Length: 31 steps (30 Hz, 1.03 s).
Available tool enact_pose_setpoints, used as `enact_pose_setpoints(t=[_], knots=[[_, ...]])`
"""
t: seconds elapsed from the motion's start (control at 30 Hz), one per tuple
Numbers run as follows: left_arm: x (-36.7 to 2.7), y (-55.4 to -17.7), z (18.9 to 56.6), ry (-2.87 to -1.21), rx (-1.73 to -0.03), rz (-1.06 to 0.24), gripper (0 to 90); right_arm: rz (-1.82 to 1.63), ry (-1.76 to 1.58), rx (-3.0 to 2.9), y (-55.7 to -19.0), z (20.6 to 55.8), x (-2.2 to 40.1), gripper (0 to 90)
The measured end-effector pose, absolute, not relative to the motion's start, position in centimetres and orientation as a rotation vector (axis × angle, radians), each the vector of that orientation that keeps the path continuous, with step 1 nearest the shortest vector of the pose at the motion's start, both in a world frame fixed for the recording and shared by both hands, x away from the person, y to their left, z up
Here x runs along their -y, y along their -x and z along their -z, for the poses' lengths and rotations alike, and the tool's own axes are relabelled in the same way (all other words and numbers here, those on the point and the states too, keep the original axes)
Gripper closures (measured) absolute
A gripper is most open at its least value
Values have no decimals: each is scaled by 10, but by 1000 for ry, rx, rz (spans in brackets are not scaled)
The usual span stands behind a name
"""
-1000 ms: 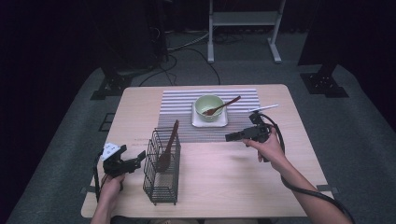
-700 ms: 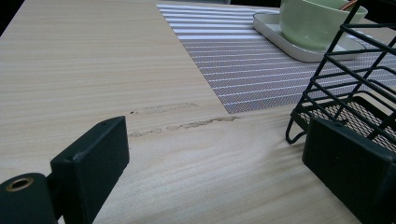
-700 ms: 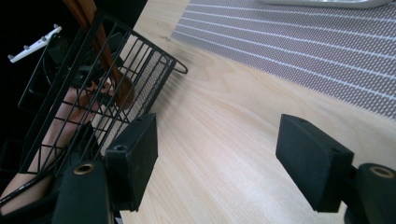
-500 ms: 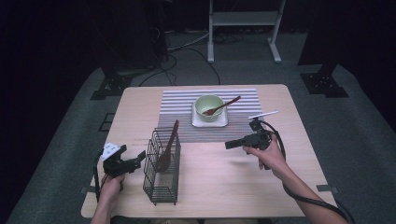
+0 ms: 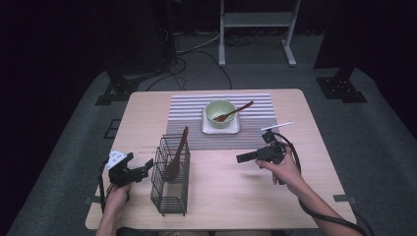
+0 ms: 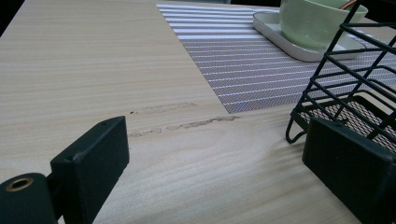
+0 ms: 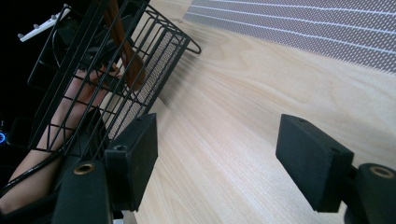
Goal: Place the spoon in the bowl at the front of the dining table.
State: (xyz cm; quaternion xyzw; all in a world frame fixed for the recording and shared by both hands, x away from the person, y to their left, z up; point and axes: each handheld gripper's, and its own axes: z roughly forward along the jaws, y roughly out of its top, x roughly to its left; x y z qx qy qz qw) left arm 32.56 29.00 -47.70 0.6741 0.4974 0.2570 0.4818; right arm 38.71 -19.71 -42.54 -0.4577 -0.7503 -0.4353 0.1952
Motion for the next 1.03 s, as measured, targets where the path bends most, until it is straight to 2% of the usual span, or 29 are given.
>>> enact_pose_setpoints(t=[0.77,0.93,1.03], knots=[[-290,-326,477,-1647,-1215,-627,64,1249,1258,2091,-364,439,198,282],[-290,-326,477,-1642,-1221,-624,64,1346,1243,2081,-353,441,200,281],[-290,-326,477,-1643,-1222,-620,64,1440,1235,2002,-343,454,206,275]])
